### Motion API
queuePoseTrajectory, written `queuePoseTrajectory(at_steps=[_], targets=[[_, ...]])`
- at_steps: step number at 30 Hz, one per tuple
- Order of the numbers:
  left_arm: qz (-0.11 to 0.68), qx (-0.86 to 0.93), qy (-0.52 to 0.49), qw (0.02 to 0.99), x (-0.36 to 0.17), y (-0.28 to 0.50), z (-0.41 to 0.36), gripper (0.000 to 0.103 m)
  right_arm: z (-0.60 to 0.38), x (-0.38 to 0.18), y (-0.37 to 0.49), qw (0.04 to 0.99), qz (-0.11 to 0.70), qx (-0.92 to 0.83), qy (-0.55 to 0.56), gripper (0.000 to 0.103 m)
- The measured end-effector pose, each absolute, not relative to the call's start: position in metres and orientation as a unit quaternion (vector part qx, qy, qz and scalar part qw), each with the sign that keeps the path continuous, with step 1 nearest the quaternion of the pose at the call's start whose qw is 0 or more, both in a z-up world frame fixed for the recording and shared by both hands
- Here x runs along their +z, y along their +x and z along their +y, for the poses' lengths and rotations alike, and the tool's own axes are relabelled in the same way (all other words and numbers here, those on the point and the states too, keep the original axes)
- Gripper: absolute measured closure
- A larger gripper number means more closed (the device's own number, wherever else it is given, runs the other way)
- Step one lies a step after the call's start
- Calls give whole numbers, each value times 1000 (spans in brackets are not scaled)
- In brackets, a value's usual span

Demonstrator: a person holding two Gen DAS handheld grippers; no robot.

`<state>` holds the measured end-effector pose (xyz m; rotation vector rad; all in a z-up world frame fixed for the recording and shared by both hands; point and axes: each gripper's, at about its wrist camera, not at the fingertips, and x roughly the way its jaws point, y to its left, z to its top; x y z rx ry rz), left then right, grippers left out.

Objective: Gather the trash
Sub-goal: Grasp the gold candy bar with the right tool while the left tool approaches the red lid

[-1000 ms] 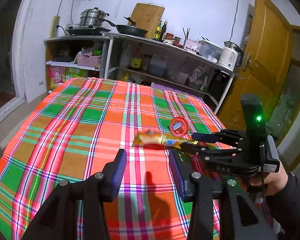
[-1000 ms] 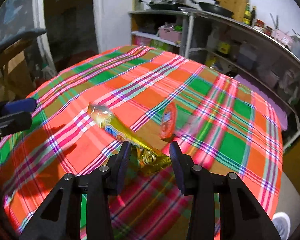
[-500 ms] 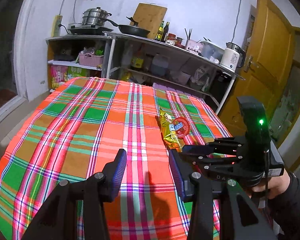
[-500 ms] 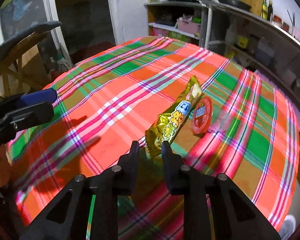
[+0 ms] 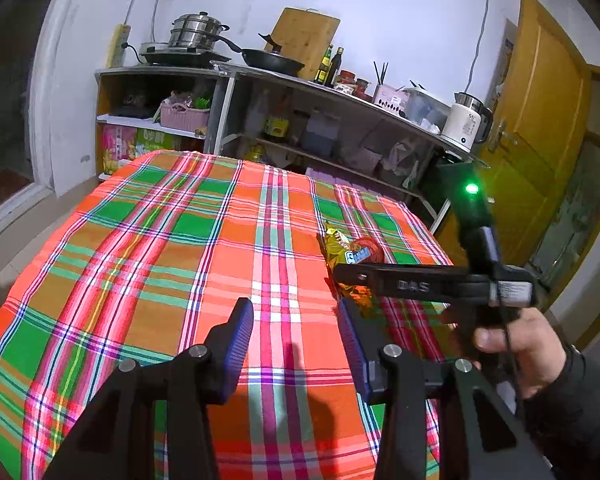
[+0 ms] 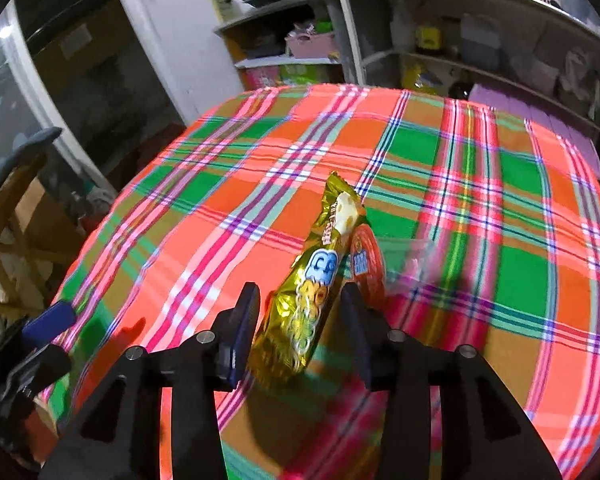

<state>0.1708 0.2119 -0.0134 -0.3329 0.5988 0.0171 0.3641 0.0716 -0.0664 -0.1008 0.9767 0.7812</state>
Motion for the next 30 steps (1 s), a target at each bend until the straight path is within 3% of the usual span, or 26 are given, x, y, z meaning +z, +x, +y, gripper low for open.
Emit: queuePoseTrajectory(at_steps=[1,3,6,15,20,30], targets=[[294,8,-163,942,-14,171,212,60,76,-69,366,808,460,365,-47,61],[297,7,-163,941,-16,172,212,60,81,-74,370,805,468,361,-49,75],[300,8,-162,940,-16,173,211,60,81,-74,367,807,462,364,-50,86],[304,-4,-152,940,-7,189,202,60,37,-33,335,829,414,375,-25,88],[316,-31,-122,940,-1,215,180,46,-6,-18,322,843,398,363,-5,88],[349,-68,-93,930,-2,281,144,46,-72,-22,314,856,396,330,20,88]])
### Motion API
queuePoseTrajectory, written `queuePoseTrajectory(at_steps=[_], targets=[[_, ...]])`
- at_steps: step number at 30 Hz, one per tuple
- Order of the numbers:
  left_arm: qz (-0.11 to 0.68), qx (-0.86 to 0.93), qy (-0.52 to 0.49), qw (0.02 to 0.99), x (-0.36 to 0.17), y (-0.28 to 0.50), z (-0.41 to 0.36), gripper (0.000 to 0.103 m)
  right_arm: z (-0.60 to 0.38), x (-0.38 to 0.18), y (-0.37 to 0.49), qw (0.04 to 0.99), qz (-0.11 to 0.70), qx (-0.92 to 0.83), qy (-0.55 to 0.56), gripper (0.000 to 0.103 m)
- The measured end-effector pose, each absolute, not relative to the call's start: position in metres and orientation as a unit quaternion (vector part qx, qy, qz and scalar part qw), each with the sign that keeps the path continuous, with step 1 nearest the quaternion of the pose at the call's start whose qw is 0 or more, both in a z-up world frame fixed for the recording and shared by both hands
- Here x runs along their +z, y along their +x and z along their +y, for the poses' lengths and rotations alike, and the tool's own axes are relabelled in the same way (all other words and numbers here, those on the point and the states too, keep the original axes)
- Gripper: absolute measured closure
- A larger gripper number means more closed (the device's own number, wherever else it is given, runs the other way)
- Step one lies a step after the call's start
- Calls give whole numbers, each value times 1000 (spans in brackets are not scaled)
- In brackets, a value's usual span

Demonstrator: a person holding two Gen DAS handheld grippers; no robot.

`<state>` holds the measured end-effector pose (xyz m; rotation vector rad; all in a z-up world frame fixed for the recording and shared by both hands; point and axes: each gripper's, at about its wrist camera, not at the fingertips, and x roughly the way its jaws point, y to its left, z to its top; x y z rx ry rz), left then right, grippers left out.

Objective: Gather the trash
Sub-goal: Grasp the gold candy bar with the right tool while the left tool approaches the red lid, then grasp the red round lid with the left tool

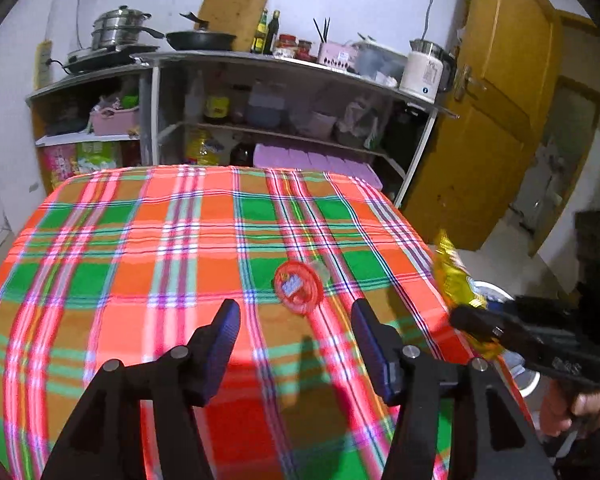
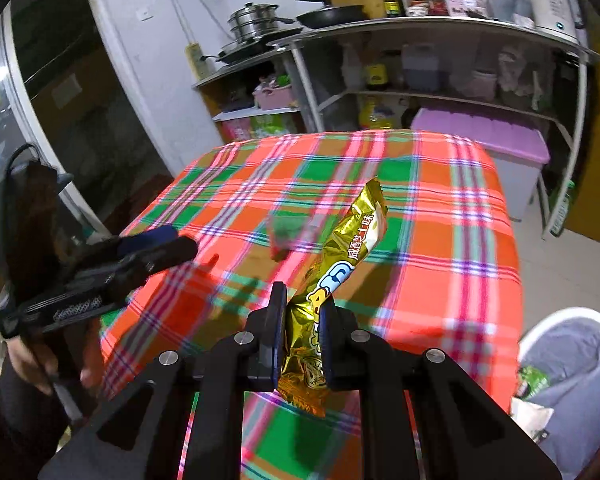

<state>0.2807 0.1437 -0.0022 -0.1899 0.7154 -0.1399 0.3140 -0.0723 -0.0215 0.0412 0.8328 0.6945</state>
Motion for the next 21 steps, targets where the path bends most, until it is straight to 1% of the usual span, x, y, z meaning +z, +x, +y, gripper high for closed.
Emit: queuePoseTrajectory(at_steps=[4,11,17,18,19,20,21], targets=[[363,-74,-91,924,-17,309,137,39,-92,-26,316,857,399,324,30,88],[396,-62,-84,912,-47,353,130,39,-113,-36,326,856,406,317,43,88],[417,-58,-82,903,-62,372,125,39,-123,-43,333,855,408,314,51,88],[415,-57,-82,904,-61,372,125,40,-124,-44,334,855,409,314,52,88],[415,-56,-79,905,-60,373,125,49,-124,-44,334,855,409,314,53,88],[418,-52,-75,904,-61,374,123,53,-125,-44,333,855,409,314,53,88],[418,-50,-73,904,-61,374,123,53,-125,-44,333,856,408,313,53,88]])
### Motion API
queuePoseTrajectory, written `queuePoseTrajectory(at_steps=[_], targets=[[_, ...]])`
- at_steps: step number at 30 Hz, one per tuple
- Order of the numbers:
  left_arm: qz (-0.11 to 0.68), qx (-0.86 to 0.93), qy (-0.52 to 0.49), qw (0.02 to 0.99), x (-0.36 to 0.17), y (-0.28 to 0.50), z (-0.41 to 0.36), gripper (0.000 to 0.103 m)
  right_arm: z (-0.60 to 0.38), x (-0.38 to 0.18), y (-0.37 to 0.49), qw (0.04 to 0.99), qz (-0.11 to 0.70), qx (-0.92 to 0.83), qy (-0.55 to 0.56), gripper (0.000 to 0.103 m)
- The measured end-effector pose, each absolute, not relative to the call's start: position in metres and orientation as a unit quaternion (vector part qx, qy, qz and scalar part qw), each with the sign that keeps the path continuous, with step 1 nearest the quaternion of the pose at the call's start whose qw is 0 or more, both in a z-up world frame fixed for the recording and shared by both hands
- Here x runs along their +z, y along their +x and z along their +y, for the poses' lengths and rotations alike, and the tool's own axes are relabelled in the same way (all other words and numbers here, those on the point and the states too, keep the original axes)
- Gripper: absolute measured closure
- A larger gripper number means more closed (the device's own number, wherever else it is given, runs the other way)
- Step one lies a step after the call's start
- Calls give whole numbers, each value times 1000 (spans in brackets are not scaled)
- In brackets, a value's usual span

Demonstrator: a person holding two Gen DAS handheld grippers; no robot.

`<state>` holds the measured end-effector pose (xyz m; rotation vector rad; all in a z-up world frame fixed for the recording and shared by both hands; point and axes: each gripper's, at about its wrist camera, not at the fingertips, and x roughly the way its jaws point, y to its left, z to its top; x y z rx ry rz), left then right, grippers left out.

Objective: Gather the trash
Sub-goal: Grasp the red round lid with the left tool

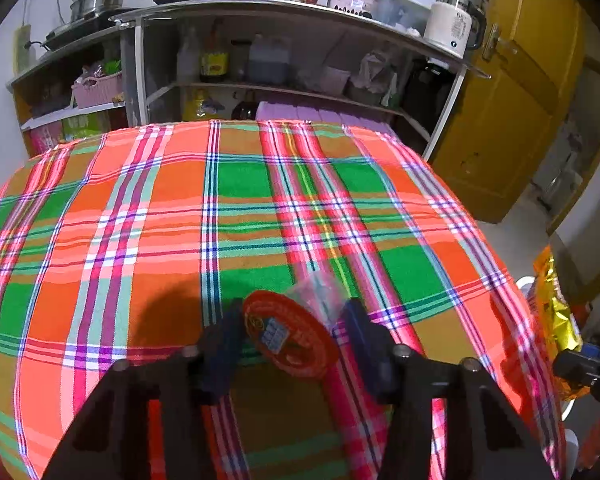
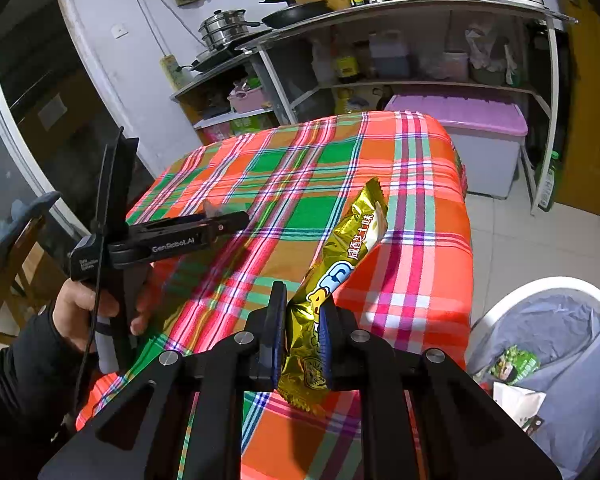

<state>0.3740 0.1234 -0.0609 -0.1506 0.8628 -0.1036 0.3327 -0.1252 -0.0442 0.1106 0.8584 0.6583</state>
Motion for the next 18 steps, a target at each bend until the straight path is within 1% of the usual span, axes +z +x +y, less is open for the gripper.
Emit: queuePoseTrajectory(at_steps=[8,18], targets=[[394,-51,-72,915,-43,350,115,55,-132,-35,316,868,395,298,43,88],[343,-88,-77,932,4,275,72,55,-157,-14,274,887,369,275,32,88]])
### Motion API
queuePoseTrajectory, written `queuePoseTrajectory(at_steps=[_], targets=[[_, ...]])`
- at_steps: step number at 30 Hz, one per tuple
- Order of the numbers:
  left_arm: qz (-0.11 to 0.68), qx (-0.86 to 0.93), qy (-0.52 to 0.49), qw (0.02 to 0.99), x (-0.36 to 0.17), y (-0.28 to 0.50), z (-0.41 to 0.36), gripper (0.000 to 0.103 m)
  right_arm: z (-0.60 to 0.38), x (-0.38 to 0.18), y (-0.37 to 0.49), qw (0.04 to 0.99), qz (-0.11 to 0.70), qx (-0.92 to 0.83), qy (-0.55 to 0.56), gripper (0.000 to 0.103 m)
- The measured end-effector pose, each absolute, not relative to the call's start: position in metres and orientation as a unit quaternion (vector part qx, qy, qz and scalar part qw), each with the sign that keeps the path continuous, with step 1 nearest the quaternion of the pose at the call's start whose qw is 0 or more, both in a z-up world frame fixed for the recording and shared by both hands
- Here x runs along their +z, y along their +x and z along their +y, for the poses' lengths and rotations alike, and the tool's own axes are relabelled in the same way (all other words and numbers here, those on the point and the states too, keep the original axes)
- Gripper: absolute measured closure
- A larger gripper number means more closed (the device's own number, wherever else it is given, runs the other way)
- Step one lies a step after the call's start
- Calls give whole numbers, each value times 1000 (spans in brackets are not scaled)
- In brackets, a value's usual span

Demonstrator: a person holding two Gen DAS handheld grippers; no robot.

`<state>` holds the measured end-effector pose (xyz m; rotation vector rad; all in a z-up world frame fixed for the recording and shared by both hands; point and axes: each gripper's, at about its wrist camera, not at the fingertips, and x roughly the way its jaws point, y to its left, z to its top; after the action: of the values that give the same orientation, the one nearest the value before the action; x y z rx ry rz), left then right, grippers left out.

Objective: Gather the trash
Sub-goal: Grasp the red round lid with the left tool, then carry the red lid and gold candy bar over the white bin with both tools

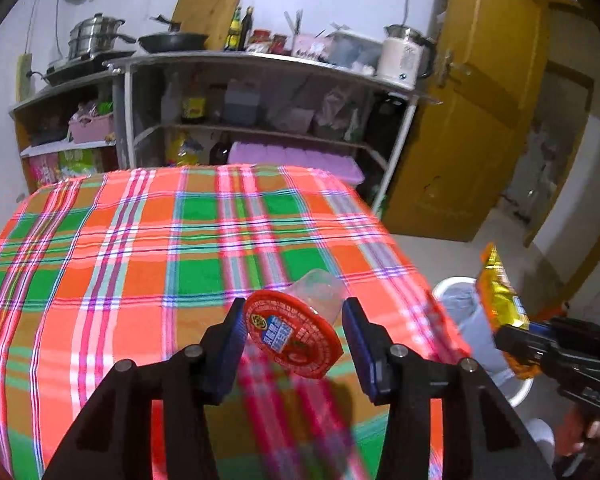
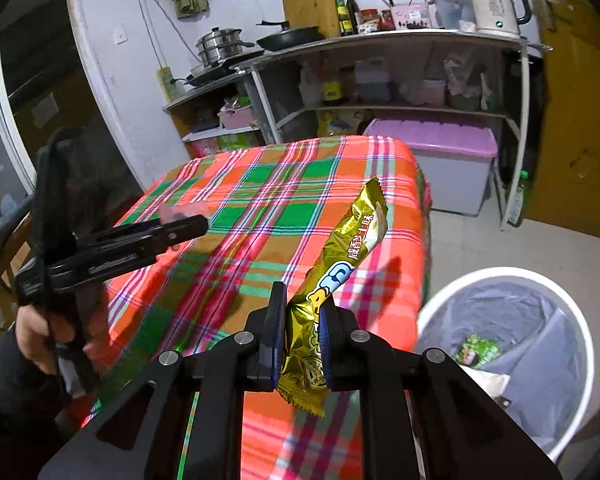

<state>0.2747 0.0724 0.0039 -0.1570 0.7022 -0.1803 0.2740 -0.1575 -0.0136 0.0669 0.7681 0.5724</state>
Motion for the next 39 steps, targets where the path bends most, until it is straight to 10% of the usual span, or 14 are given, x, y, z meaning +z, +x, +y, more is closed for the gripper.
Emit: queuePoseTrajectory(at_steps=[39], targets=[[344,-240,-32,907,8,235,-100,55,-288,-29,227,905,381,162,96,88]])
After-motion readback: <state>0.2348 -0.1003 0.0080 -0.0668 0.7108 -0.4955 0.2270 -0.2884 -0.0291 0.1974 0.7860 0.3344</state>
